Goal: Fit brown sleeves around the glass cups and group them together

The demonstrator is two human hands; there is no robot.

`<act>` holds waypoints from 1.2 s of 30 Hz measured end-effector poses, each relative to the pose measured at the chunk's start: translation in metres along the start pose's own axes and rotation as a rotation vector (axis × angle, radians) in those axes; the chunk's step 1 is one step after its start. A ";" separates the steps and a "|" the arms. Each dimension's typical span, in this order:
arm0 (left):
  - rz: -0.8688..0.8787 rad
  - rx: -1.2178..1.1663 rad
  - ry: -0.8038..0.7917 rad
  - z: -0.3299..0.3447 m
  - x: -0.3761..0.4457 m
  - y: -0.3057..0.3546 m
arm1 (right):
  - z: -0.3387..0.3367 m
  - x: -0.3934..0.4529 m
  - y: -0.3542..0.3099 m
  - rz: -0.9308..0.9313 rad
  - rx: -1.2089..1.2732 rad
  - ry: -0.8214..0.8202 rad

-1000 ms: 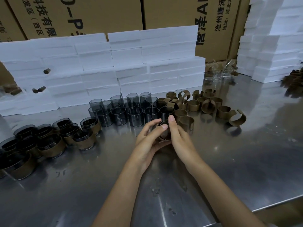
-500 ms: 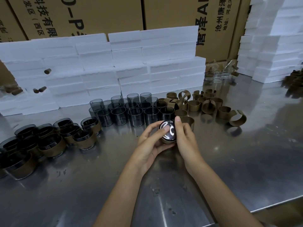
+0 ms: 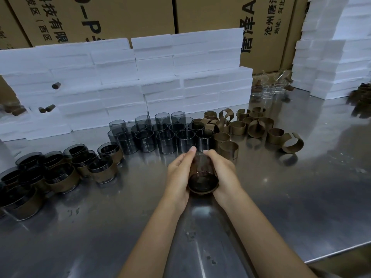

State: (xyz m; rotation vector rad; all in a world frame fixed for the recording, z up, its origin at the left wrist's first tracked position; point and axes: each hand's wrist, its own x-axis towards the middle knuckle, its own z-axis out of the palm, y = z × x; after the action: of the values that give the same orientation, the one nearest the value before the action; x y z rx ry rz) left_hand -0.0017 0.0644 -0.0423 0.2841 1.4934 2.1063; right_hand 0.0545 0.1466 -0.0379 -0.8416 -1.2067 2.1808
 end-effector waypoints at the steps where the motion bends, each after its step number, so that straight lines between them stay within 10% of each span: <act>1: 0.005 -0.007 0.008 0.001 0.000 -0.001 | 0.000 0.001 0.003 -0.006 0.019 -0.002; 36: 0.135 0.286 -0.171 0.003 -0.003 -0.009 | -0.017 0.009 -0.003 -0.180 0.107 0.037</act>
State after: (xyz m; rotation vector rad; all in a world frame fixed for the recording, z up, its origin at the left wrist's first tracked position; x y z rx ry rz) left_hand 0.0048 0.0671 -0.0487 0.6710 1.7098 1.9084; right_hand 0.0614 0.1636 -0.0445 -0.6986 -1.0934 2.0551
